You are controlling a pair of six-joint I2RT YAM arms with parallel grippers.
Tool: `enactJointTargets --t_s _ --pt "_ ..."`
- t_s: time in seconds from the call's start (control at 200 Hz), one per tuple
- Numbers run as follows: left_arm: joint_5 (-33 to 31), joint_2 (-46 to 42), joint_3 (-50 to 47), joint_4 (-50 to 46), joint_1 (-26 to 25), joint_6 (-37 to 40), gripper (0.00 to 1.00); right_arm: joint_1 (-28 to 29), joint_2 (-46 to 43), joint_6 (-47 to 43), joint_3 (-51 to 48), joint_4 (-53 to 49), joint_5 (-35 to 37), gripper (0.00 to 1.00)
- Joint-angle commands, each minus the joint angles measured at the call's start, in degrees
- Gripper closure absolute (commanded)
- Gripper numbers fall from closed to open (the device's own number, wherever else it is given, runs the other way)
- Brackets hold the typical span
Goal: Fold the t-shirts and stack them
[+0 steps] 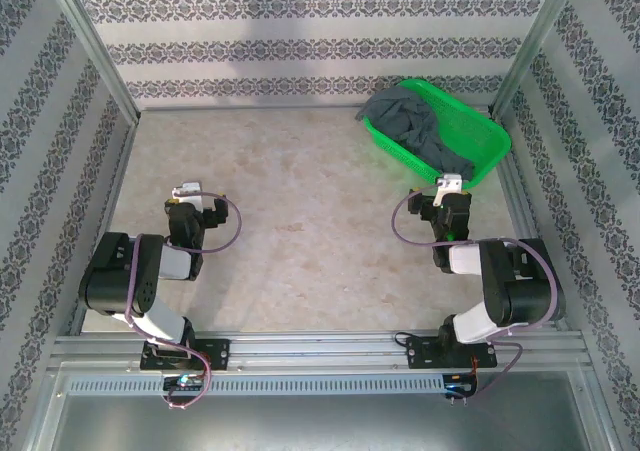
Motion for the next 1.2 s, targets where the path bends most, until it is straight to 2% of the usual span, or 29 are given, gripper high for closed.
enactJointTargets --t_s 0.0,0.57,0.689,0.749,0.794,0.844,0.884,0.909,0.934,0.959,0.994,1.039,1.079,1.109,1.149,1.199 --pt "-0.63 -0.21 -0.33 2.37 -0.23 1.05 0.00 0.53 0.24 -0.36 0.53 2.83 0.60 0.02" --pt "1.75 -0.10 -0.29 2.55 -0.25 1.79 0.00 0.55 0.21 -0.39 0.47 2.91 0.58 0.02" --pt "-0.52 -0.54 -2.92 7.22 -0.34 1.21 0.00 1.22 -1.73 -2.06 -0.19 4.07 -1.49 0.02" --pt "-4.96 -3.96 -4.65 8.61 -1.60 1.76 0.00 4.81 -6.82 -4.91 1.16 -2.26 4.09 0.02" --pt "-10.65 -10.45 -4.12 3.10 -4.19 3.23 0.00 8.17 -11.64 -7.34 2.64 -7.77 8.83 0.02" --pt "-13.85 -19.62 -0.71 -9.43 -6.78 4.09 0.00 11.33 -17.02 -6.63 5.49 -13.50 13.85 0.02" --pt "-15.37 -25.56 3.37 -19.74 -8.02 2.68 0.00 13.24 -20.62 -4.05 10.24 -21.09 17.33 0.02" --pt "-17.23 -28.63 7.20 -26.25 -8.55 1.21 0.00 14.00 -22.31 1.05 15.51 -29.54 19.28 0.02" --pt "-19.85 -30.18 10.61 -29.95 -8.92 -2.88 0.00 13.85 -22.94 5.00 19.71 -38.47 18.14 0.02" --pt "-22.39 -30.92 14.29 -34.85 -8.90 -8.13 0.00 12.60 -23.04 10.39 25.01 -48.62 14.11 0.02" --pt "-23.98 -31.48 20.29 -46.94 -8.56 -17.25 0.00 10.22 -22.20 17.40 31.72 -60.88 7.89 0.02" --pt "-21.47 -31.56 26.26 -59.86 -7.58 -23.93 0.00 7.36 -20.23 27.76 34.18 -63.33 6.38 0.02" --pt "-15.43 -30.55 27.43 -59.38 -5.03 -27.48 0.00 1.68 -17.81 31.61 34.78 -61.03 -5.66 0.02" --pt "-7.35 -29.18 28.00 -57.73 -1.76 -31.31 0.00 -0.77 -15.63 33.40 36.16 -60.87 -9.78 0.02" --pt "1.18 -26.49 30.24 -56.52 1.29 -35.48 0.00 -1.27 -12.80 33.56 41.36 -65.92 -7.68 0.04" --pt "5.22 -21.84 36.71 -60.86 0.99 -35.74 0.00 -0.57 -8.09 32.67 48.85 -74.23 -1.59 0.09"
